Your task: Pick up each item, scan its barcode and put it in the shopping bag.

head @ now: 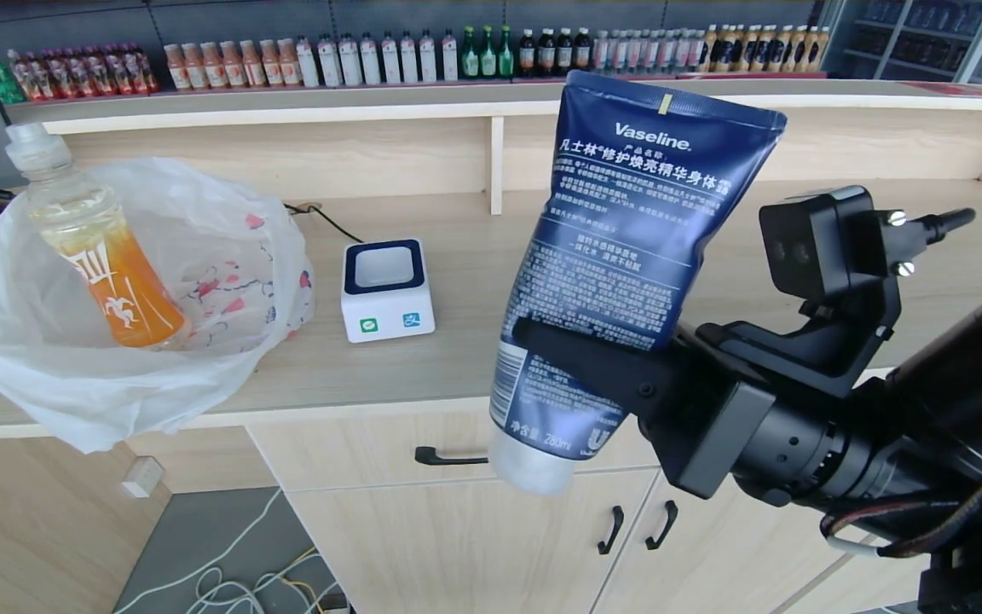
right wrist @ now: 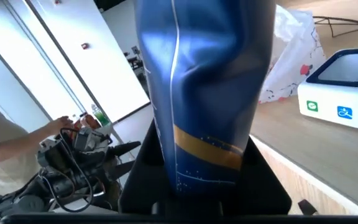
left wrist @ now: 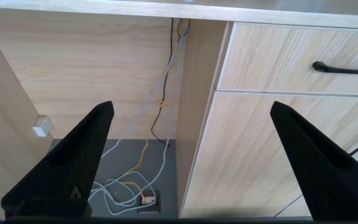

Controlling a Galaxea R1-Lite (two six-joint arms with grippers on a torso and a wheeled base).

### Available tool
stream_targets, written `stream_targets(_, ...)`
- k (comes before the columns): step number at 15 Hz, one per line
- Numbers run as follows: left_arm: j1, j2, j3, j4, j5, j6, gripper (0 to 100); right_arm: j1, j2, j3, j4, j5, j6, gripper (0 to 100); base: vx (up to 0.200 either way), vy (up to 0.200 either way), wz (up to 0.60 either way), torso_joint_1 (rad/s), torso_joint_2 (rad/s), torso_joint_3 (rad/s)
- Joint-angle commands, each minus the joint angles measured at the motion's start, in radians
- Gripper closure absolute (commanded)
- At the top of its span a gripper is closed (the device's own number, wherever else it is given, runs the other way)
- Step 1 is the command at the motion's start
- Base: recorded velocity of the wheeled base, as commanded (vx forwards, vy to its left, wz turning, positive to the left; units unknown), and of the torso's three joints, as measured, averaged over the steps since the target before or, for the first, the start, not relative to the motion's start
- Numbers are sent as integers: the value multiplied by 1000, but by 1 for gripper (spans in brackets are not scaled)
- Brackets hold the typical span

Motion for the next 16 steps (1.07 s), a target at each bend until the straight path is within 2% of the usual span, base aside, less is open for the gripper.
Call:
stream_targets(1, 0, 0, 0, 0, 0, 0, 0, -4, 15, -6, -12, 20, 0, 100, 0, 0, 0, 0, 0, 0)
stream_targets(2, 0, 0, 0, 0, 0, 0, 0, -4, 15, -6, -27, 69, 2, 100, 0, 0, 0, 0, 0, 0)
stream_targets(6, 0, 0, 0, 0, 0, 0, 0, -14, 15, -5, -87, 153, 54, 100, 0, 0, 0, 0, 0, 0)
stream_targets(16, 0, 0, 0, 0, 0, 0, 0, -10, 15, 18, -104, 181, 86, 100, 0, 0, 0, 0, 0, 0)
